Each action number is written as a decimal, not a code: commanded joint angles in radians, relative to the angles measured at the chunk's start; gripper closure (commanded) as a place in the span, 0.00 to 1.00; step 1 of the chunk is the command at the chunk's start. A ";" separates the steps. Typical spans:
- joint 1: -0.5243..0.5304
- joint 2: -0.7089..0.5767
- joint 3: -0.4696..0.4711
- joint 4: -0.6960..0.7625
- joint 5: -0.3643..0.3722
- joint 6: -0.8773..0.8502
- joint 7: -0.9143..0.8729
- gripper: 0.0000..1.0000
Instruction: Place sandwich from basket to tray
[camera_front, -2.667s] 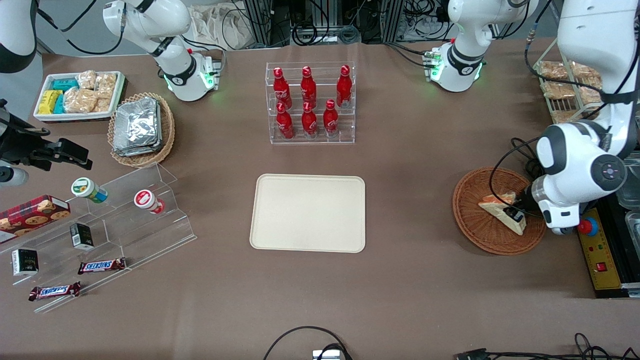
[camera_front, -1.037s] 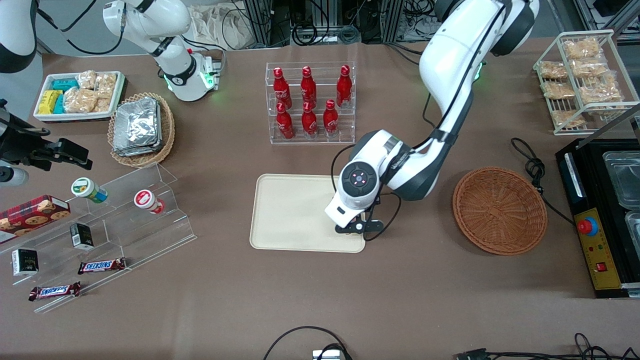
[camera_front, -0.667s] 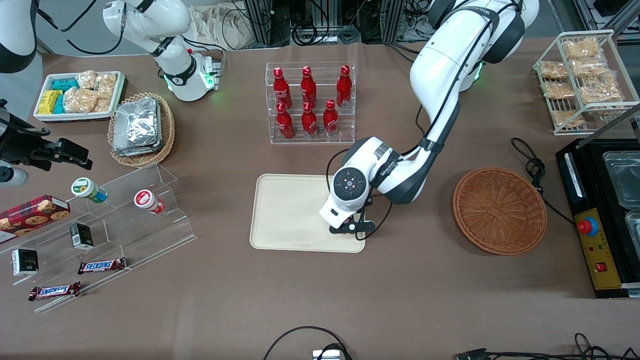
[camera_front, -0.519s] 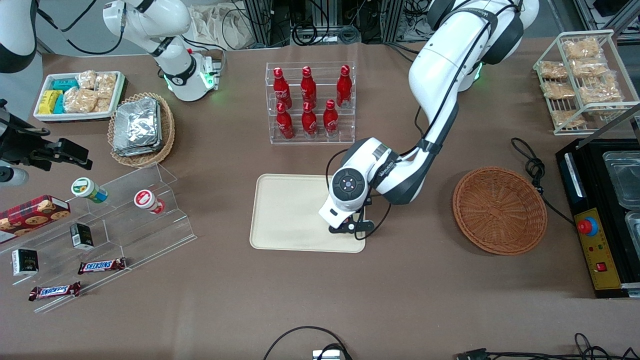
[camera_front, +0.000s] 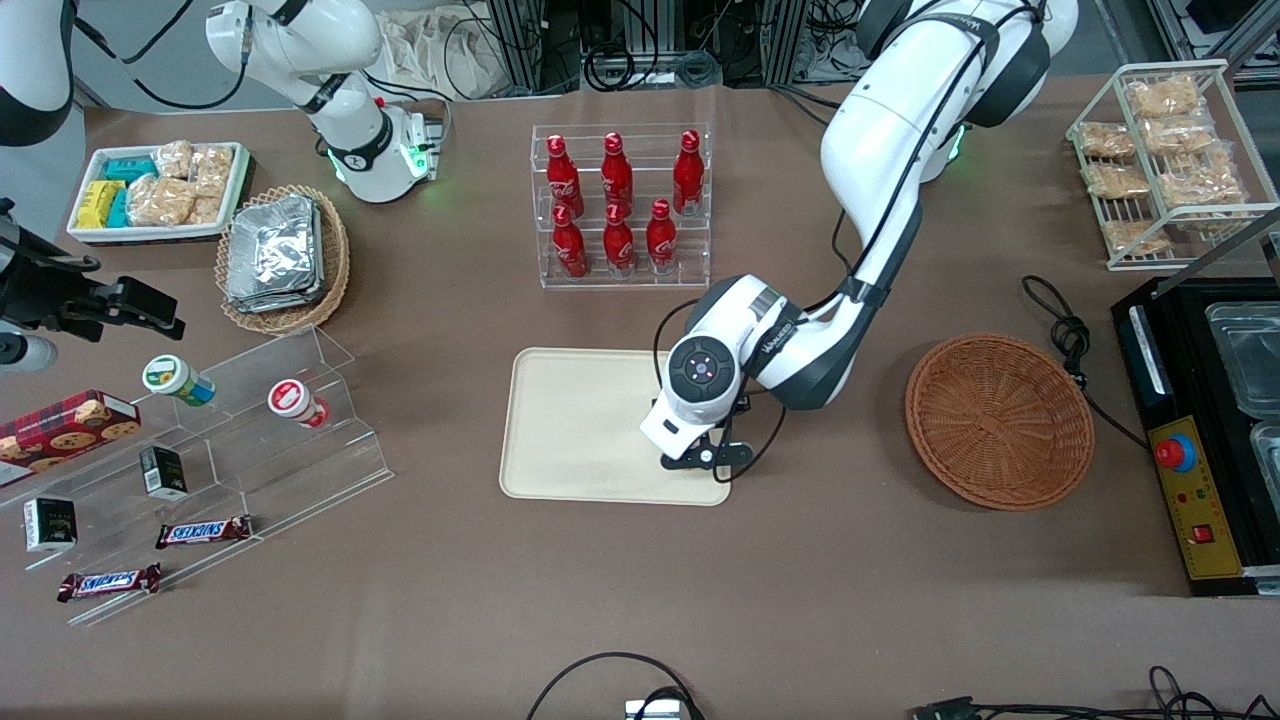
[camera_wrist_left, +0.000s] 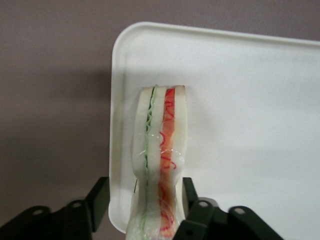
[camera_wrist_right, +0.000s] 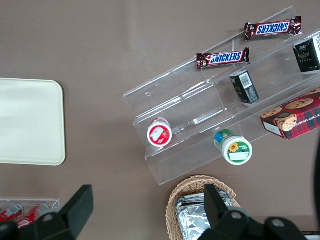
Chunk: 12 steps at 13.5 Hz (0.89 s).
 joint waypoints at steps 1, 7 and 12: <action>0.001 -0.080 0.008 -0.011 0.004 -0.086 -0.035 0.00; 0.166 -0.388 0.007 -0.314 0.019 -0.148 0.061 0.00; 0.320 -0.594 0.007 -0.467 0.011 -0.159 0.239 0.00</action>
